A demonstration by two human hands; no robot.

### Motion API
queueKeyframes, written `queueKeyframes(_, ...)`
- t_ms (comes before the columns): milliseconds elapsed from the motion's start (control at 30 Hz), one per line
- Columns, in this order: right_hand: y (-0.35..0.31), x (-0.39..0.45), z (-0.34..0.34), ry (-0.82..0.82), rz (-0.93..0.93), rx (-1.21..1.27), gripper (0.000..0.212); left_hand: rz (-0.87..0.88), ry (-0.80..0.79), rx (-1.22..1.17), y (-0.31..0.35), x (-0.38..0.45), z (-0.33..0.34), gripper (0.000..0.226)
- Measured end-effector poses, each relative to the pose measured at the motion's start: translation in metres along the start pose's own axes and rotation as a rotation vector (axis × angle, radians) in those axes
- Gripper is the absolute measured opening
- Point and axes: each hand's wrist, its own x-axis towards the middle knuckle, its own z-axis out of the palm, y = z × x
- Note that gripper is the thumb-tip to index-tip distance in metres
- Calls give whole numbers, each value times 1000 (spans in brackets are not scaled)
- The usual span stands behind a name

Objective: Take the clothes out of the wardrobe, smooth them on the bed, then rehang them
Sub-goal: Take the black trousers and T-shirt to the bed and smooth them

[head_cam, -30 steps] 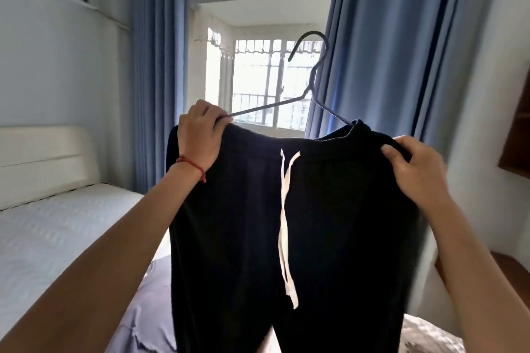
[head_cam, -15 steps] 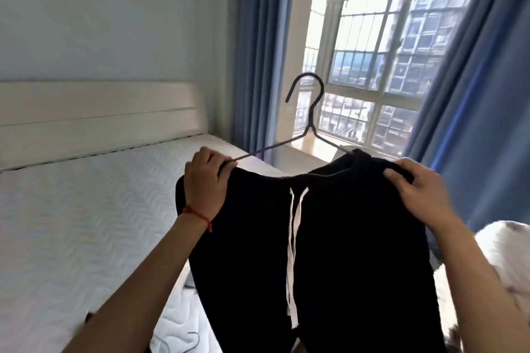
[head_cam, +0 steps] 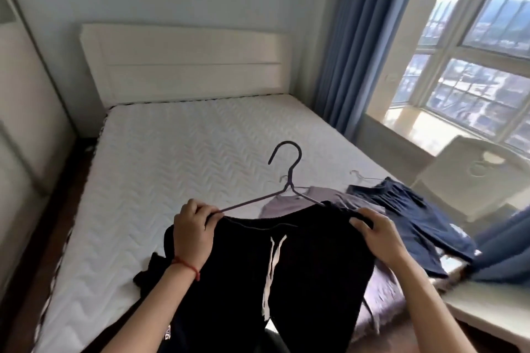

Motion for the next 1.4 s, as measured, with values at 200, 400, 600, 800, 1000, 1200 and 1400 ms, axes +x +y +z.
queueKeyframes(200,10,102,56,-200,-106,3,5,-173,75,152,-35,15,24,9)
queueKeyframes(400,22,180,109,-339,-184,50,12,-298,115,277,-57,41,54,9)
queueKeyframes(600,20,234,160,-397,-167,88,9,-342,137,354,-90,83,72,5)
queueKeyframes(800,3,292,198,-314,-186,92,13,-356,160,335,-132,152,90,10)
queueKeyframes(1000,-1,350,248,-255,-209,21,15,-404,126,269,-197,197,132,15)
queueKeyframes(1200,39,385,318,-286,-216,-109,17,-457,40,240,-269,203,187,16)
queueKeyframes(1400,95,406,384,-315,-201,-213,19,-501,-42,231,-326,195,244,17)
